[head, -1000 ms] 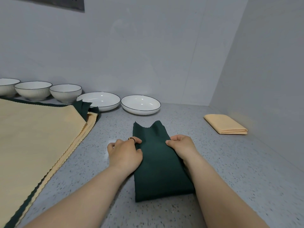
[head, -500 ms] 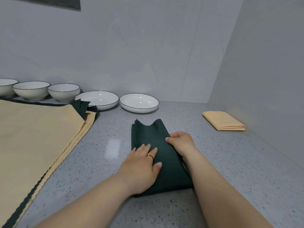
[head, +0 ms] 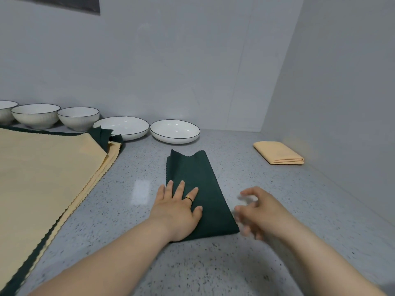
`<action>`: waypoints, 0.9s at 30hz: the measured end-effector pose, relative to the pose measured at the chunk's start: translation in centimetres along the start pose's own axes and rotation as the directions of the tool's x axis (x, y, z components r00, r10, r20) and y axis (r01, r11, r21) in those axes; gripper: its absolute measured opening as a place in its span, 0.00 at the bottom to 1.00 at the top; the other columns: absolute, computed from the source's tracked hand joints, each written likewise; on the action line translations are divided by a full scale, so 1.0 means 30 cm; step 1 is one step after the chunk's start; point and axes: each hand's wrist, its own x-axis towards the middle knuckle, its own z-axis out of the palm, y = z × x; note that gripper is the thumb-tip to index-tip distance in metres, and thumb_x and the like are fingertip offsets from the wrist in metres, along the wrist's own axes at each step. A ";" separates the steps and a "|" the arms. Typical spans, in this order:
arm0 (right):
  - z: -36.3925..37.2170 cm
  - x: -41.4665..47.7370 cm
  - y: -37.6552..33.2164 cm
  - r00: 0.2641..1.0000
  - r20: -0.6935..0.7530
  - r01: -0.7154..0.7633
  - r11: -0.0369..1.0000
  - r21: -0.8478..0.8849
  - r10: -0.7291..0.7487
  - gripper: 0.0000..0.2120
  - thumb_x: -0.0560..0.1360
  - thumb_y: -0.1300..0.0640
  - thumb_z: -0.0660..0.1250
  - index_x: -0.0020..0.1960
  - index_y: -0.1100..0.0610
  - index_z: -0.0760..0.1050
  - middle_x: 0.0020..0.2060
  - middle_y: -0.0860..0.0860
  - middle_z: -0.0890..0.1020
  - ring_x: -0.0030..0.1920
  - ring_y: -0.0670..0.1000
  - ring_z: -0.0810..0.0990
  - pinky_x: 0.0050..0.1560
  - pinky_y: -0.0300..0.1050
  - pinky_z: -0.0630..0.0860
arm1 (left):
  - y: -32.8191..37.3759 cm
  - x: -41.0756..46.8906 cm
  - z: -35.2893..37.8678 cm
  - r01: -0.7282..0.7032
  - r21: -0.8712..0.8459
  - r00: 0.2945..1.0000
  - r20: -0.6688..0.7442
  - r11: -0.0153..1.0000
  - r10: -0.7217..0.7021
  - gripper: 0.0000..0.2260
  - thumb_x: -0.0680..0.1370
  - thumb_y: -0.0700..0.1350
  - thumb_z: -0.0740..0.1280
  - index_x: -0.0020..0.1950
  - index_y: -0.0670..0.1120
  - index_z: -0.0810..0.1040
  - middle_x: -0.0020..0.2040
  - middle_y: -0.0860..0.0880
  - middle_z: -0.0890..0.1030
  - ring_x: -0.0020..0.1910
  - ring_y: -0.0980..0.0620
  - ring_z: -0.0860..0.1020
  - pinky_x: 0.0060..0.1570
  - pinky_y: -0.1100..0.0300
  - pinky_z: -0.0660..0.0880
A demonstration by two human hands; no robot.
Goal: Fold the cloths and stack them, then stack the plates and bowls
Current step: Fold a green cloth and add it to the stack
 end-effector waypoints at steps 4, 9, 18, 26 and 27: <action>0.078 -0.019 -0.023 0.933 -0.041 0.297 0.831 -0.470 -0.356 0.24 0.80 0.57 0.54 0.74 0.52 0.53 0.73 0.47 0.60 0.72 0.47 0.59 0.70 0.38 0.56 | 0.004 -0.001 -0.004 0.002 -0.002 1.000 -0.003 1.000 -0.002 0.25 0.81 0.57 0.43 0.76 0.53 0.40 0.77 0.47 0.40 0.75 0.43 0.37 0.73 0.50 0.36; 0.178 0.149 -0.027 0.953 0.104 0.283 0.711 -0.644 -0.285 0.23 0.82 0.56 0.47 0.76 0.56 0.48 0.76 0.51 0.49 0.76 0.48 0.47 0.74 0.42 0.44 | 0.001 -0.001 0.000 0.000 -0.025 1.000 -0.007 1.000 0.000 0.25 0.81 0.57 0.43 0.76 0.53 0.40 0.77 0.47 0.40 0.75 0.44 0.37 0.73 0.51 0.37; 0.176 0.445 -0.118 0.981 0.080 0.180 0.683 -0.708 -0.175 0.24 0.82 0.52 0.42 0.76 0.58 0.44 0.76 0.52 0.45 0.76 0.50 0.44 0.74 0.49 0.39 | -0.002 0.012 0.009 -0.010 0.007 1.000 -0.005 1.000 0.010 0.25 0.81 0.57 0.43 0.76 0.53 0.39 0.77 0.47 0.38 0.75 0.44 0.36 0.73 0.50 0.36; 0.182 0.510 -0.115 0.976 0.066 0.191 0.666 -0.721 -0.208 0.24 0.82 0.52 0.41 0.76 0.56 0.43 0.76 0.50 0.46 0.76 0.50 0.42 0.74 0.50 0.37 | -0.014 0.074 -0.003 -0.050 0.016 0.998 -0.033 0.999 0.050 0.26 0.80 0.55 0.46 0.76 0.53 0.42 0.77 0.48 0.40 0.76 0.50 0.38 0.73 0.51 0.36; 0.183 0.512 -0.114 0.976 0.067 0.192 0.665 -0.721 -0.209 0.24 0.82 0.52 0.41 0.76 0.56 0.43 0.76 0.50 0.46 0.76 0.50 0.42 0.74 0.50 0.37 | -0.024 0.102 -0.008 -0.039 0.003 0.998 -0.044 0.999 0.040 0.25 0.81 0.54 0.46 0.76 0.52 0.43 0.77 0.48 0.41 0.76 0.51 0.39 0.73 0.52 0.37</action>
